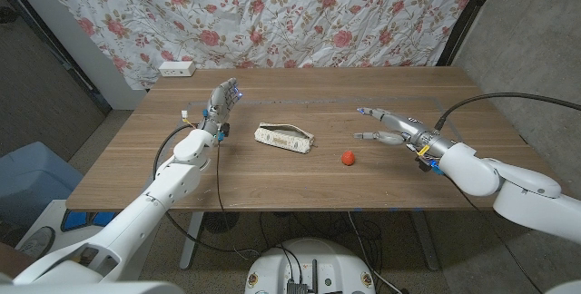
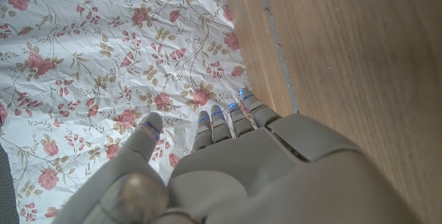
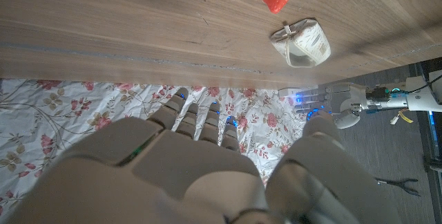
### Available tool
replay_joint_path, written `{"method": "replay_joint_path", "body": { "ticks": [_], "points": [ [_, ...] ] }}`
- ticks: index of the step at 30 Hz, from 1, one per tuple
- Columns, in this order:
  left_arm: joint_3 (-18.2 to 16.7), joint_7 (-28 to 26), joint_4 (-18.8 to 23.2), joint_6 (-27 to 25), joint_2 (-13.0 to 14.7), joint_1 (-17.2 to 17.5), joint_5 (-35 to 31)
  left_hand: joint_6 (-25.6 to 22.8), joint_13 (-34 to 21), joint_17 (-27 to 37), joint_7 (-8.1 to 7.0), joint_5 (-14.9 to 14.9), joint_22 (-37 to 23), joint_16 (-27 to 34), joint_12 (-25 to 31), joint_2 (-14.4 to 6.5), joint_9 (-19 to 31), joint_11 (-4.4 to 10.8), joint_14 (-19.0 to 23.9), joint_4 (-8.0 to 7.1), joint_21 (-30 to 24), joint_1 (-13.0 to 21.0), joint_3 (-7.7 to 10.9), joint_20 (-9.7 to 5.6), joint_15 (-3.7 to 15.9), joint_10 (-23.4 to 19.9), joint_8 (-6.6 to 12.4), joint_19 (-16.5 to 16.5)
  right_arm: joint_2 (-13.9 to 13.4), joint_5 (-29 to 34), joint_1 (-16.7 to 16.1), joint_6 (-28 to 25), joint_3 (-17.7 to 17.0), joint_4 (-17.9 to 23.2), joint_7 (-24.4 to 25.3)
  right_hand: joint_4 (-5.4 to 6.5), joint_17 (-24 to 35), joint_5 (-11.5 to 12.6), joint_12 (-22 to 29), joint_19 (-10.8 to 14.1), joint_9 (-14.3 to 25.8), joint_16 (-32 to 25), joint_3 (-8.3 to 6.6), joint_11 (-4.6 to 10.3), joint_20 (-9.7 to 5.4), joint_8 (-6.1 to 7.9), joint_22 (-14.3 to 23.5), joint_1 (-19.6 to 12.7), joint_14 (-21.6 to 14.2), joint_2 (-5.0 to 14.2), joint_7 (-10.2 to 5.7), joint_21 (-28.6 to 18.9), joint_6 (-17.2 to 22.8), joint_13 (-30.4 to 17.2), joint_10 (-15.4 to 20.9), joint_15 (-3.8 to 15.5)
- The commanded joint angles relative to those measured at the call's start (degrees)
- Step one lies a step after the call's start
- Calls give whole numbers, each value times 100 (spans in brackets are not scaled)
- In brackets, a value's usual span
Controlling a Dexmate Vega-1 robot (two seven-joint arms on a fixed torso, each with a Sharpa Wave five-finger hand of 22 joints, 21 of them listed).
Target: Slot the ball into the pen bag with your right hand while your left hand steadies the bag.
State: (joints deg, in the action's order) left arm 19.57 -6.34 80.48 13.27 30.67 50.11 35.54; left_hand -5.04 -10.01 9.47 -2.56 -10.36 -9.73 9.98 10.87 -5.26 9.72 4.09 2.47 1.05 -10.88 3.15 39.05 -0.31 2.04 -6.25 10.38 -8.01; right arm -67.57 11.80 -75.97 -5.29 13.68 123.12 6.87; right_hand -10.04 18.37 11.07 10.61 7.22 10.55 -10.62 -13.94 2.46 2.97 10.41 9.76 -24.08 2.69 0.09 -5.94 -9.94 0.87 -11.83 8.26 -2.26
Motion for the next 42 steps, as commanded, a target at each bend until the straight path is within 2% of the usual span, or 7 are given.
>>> {"method": "replay_joint_path", "body": {
  "ticks": [1,7,9,19,42],
  "points": [
    [-23,60,40,-18,68,27,15,-63,-9,27,12,0,-17,26,52,-173,27,-2,31,9,-27,-76,44,7,192,-41,25,-51,-327,261,-26,-460,10,374,-486,-45,-2,69,17,-45,27,-18,-75,0,12,61,9,-154,95,7,9,-26,-35,-14,-105,-11],
    [-34,70,51,3,72,61,32,-66,-10,28,17,-1,-17,27,50,-185,27,-12,34,3,-25,-86,48,9,193,-45,24,-50,-459,349,81,-662,109,533,-776,-52,-22,102,17,-81,27,-20,-122,8,20,54,8,-269,156,-6,18,-33,-101,-16,-155,-58],
    [-37,78,54,4,74,71,42,-77,-10,28,22,-1,-17,28,51,-190,28,3,39,1,-25,-92,50,8,190,-53,27,-51,-525,543,203,-892,246,631,-985,-53,-26,107,19,-84,27,-26,-131,11,24,58,8,-293,154,-11,24,-37,-105,-16,-162,-65],
    [-16,117,7,6,71,42,32,-85,-11,28,17,-2,-18,24,44,-199,28,-1,39,-3,-24,-112,56,7,193,-54,23,-52,-548,822,560,-1026,624,660,-1374,-59,-57,143,68,-65,32,-62,-192,30,47,96,6,-450,131,-37,10,-63,-69,-20,-86,-83],
    [29,129,-6,-47,49,26,35,-97,-12,28,15,-2,-18,20,35,-203,30,1,43,-8,-21,-146,65,12,192,-61,18,-53,-143,1499,1283,-1125,1390,480,-2054,-68,-175,317,187,182,48,-189,-461,108,22,232,1,-1107,-120,-112,-41,-144,205,-40,214,-1]
  ]
}}
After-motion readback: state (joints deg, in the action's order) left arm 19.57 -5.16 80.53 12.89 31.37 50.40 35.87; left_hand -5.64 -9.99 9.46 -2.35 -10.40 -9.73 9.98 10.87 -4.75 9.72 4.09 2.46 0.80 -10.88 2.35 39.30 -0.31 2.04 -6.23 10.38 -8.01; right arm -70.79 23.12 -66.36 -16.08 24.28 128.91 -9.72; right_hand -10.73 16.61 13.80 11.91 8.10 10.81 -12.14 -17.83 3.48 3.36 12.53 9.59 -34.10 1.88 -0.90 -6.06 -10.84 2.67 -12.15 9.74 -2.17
